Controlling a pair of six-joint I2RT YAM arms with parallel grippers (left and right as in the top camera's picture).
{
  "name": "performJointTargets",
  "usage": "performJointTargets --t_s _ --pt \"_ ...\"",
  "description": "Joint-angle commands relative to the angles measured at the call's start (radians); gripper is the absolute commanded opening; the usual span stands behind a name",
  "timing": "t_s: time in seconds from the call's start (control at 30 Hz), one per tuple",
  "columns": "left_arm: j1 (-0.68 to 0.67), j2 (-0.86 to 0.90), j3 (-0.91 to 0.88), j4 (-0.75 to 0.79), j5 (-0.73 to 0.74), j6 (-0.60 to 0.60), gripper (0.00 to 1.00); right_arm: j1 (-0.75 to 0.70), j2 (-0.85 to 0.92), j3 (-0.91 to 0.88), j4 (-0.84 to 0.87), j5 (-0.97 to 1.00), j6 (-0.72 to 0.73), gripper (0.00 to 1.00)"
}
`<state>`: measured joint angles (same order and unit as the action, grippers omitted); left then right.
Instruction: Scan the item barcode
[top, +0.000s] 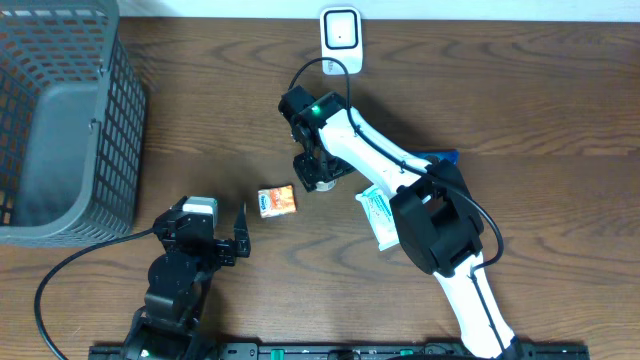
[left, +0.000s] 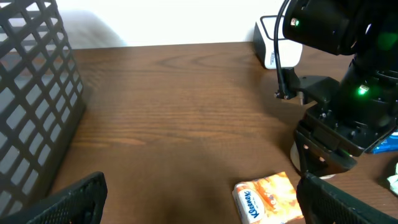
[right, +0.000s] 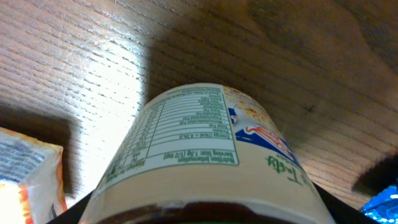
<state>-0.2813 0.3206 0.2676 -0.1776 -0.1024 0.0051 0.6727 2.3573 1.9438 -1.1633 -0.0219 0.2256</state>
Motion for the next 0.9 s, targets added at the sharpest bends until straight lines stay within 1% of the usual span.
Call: performJointTargets --t_s 0.0,0.1,0.2,0.37,0.47,0.5,0.6,0.8,0.87 --pt "0.006 -0.008 -0.002 0.028 0.013 0.088 0.98 -0.006 0.024 0.031 -0.045 0.012 -0.007 0.47" --pt "0.006 -0.008 -0.002 0.151 0.013 0.114 0.98 -0.008 0.024 0.120 -0.148 0.013 -0.002 0.42" --pt "0.006 -0.008 -0.002 0.285 0.012 0.114 0.98 -0.011 0.024 0.263 -0.263 0.011 0.002 0.42" --pt "0.006 -0.008 -0.010 0.282 -0.048 0.109 0.98 -0.013 0.024 0.481 -0.451 0.010 0.051 0.44" --pt "0.006 -0.008 -0.034 0.303 -0.048 0.109 0.98 -0.013 0.024 0.563 -0.536 0.008 0.051 0.44" --pt "0.006 -0.008 -0.043 0.309 -0.048 0.103 0.98 -0.013 0.023 0.575 -0.536 0.001 0.050 0.42" --pt "0.006 -0.008 -0.076 0.340 -0.047 0.083 0.98 -0.013 -0.001 0.577 -0.536 -0.018 0.051 0.43" --pt "0.006 -0.007 -0.081 0.314 -0.047 0.099 0.98 -0.013 -0.016 0.577 -0.535 -0.018 0.074 0.44" --pt "0.006 -0.006 -0.081 0.284 -0.047 0.099 0.98 -0.013 -0.016 0.577 -0.535 -0.021 0.074 0.44"
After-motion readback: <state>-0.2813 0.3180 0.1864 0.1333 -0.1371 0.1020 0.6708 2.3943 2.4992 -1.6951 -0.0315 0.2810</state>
